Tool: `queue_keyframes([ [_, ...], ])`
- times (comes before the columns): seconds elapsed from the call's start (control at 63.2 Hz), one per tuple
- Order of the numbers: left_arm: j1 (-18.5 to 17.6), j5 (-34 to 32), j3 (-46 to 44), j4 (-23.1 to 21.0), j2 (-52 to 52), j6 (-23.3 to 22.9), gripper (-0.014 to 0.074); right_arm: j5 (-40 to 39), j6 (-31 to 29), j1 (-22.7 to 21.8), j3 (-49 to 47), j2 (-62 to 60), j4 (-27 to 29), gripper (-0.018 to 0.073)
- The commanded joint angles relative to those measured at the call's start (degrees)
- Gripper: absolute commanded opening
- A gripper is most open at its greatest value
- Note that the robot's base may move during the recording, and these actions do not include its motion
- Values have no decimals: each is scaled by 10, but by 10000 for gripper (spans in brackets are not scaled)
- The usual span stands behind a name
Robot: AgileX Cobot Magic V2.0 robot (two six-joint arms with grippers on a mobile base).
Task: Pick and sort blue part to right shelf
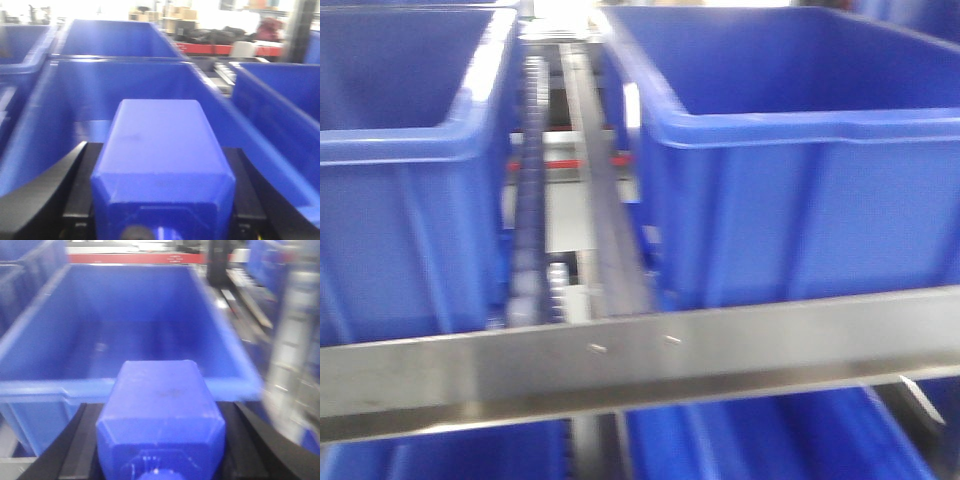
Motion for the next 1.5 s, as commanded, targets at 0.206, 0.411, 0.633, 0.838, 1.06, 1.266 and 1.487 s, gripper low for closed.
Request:
queue_keyframes([
  [0.206,0,-54,-17,-3,8,0,281,-54,-3,-3,-16,6,-5,447],
  [0.411,0,-54,-17,-3,8,0,281,-54,-3,-3,-16,6,-5,447],
  [0.633,0,-54,-17,-3,8,0,281,-54,-3,-3,-16,6,-5,447],
  [0.838,0,-54,-17,-3,8,0,281,-54,-3,-3,-16,6,-5,447],
  [1.06,0,-54,-17,-3,8,0,281,-54,-3,-3,-16,6,-5,447],
  [1.266,0,-54,-17,-3,8,0,281,-54,-3,-3,-16,6,-5,447],
  [1.487,0,-54,-17,-3,8,0,281,-54,-3,-3,-16,6,-5,447],
])
